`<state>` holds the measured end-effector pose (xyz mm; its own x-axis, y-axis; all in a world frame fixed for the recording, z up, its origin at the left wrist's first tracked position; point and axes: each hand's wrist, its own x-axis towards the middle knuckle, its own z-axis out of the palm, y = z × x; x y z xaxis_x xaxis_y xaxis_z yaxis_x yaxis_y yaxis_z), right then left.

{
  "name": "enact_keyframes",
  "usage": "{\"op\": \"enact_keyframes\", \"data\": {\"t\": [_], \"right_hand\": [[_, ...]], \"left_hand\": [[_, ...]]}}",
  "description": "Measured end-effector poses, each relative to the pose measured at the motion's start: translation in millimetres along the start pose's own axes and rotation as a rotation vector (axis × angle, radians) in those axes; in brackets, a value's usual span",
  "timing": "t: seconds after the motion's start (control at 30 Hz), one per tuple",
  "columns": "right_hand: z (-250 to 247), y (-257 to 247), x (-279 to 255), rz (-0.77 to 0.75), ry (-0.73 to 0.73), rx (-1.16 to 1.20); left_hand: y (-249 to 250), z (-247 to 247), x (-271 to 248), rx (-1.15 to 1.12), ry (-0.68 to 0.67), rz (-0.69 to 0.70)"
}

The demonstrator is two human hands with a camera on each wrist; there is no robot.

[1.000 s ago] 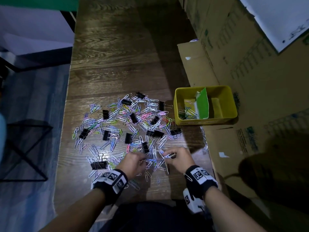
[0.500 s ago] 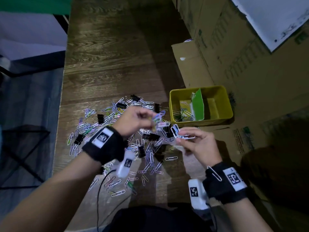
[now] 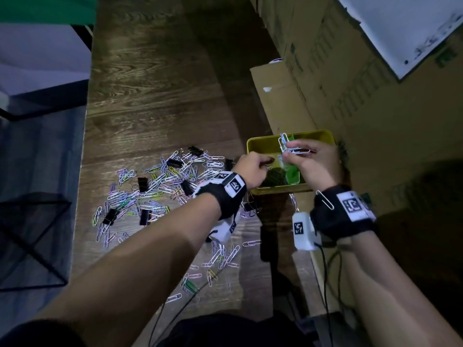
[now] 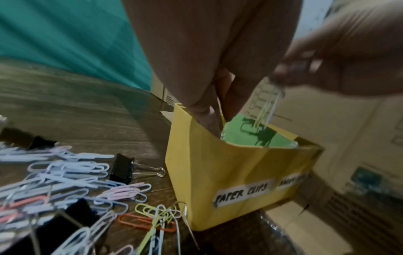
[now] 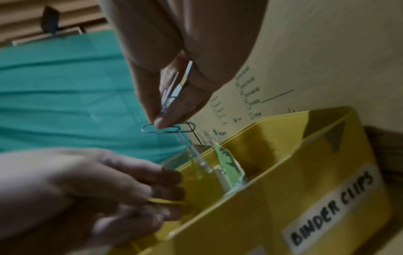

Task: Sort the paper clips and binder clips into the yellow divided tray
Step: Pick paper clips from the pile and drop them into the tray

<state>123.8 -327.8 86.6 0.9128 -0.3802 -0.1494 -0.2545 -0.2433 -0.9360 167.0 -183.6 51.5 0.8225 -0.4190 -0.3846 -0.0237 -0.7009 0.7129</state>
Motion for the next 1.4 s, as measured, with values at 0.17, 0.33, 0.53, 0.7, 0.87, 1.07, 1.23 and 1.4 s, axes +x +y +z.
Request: {"op": "enact_keyframes", "data": {"t": [0.17, 0.33, 0.53, 0.7, 0.87, 1.07, 1.23, 1.4], "right_hand": [[22, 24, 33, 0.047, -0.112, -0.379], [46, 20, 23, 0.007, -0.413, -0.596], [45, 1, -9, -0.135, -0.359, -0.655], [52, -7, -67, -0.133, -0.554, -0.487], [81, 35, -124, -0.02, -0.971, -0.605], [132, 70, -188, 0.007, -1.247, -0.747], [150, 69, -209, -0.009, -1.159, -0.701], [142, 74, -204, 0.021, -0.979, -0.625]], "left_hand": [[-16, -12, -18, -0.581, 0.039, -0.088], [-56, -27, -61, -0.45, 0.003, -0.119], [-127, -34, -150, 0.077, -0.226, -0.087], [-185, -21, -232, 0.443, -0.58, -0.287], [-202, -8, -279, 0.646, -0.63, -0.389], [-197, 14, -270, 0.537, -0.35, -0.148], [-193, 7, -255, 0.524, -0.296, -0.16], [-231, -28, -258, 0.481, -0.088, -0.269]]}}
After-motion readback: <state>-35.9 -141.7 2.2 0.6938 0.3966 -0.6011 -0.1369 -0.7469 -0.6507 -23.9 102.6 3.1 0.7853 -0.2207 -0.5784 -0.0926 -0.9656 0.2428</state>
